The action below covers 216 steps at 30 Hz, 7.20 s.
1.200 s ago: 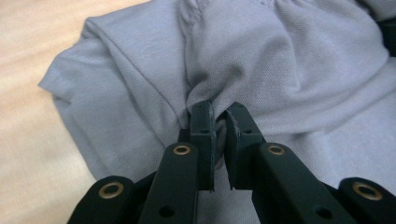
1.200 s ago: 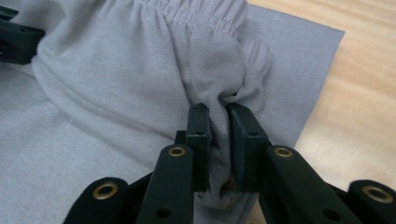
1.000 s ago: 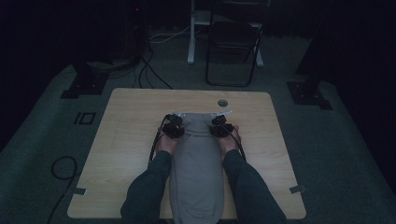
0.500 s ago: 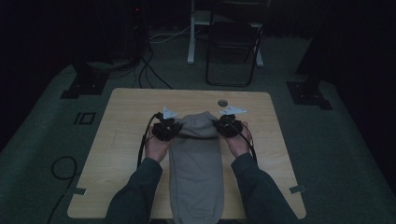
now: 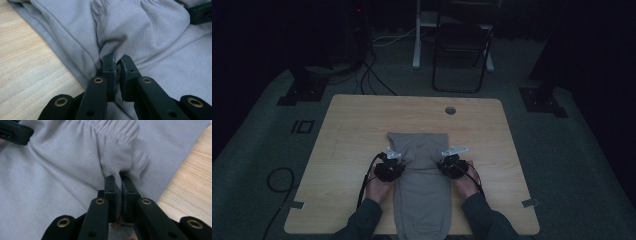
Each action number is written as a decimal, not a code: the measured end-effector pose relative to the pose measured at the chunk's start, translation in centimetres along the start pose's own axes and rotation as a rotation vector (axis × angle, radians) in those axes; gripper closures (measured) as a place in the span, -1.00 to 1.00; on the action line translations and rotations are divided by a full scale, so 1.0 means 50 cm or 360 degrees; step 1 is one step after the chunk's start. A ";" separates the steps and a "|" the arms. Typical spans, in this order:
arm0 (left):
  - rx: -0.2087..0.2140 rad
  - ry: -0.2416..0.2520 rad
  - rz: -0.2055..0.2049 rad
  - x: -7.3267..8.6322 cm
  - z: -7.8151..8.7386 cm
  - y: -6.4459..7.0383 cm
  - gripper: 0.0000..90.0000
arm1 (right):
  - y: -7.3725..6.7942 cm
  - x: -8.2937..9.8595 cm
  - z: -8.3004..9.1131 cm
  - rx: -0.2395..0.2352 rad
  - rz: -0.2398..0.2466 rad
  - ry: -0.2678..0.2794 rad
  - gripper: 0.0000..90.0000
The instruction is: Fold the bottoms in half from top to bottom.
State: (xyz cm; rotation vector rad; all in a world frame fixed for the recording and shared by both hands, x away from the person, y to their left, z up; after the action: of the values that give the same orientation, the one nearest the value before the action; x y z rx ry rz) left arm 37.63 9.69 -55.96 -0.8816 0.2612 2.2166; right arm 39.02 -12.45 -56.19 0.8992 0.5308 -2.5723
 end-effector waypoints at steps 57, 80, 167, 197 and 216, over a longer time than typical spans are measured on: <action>-0.0160 -0.0006 0.0053 -0.072 -0.061 -0.070 0.88 | 0.044 -0.081 -0.059 0.0112 -0.0083 0.0063 0.88; -0.0003 0.0109 0.0041 -0.018 0.016 -0.023 0.47 | 0.027 -0.012 0.008 0.0038 -0.0033 0.0028 0.53; -0.0145 0.0015 0.0073 -0.101 -0.044 -0.096 0.25 | 0.015 -0.086 -0.003 -0.0239 -0.0070 -0.0022 0.68; 0.0066 0.0097 -0.0151 -0.042 -0.014 -0.005 0.19 | 0.023 -0.098 0.046 -0.0309 -0.0035 0.0184 0.25; 0.0078 0.0144 -0.0157 -0.016 0.015 -0.001 0.15 | 0.004 -0.048 0.004 -0.0320 0.0033 -0.0117 0.25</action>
State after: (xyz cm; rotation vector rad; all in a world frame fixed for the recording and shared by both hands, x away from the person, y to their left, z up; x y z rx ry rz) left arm 37.68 9.61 -54.85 -0.9491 0.3065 2.0739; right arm 40.78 -12.21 -54.53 0.7351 0.7391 -2.4685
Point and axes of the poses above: each handheld gripper's, and its own axes: z roughly backward along the jaws, x roughly out of its underside, y roughly to its right, the point moved 4 cm from there along -z, roughly forward along the jaws, and after that the axes turned 14 degrees about -z, right-handed, at the moved point
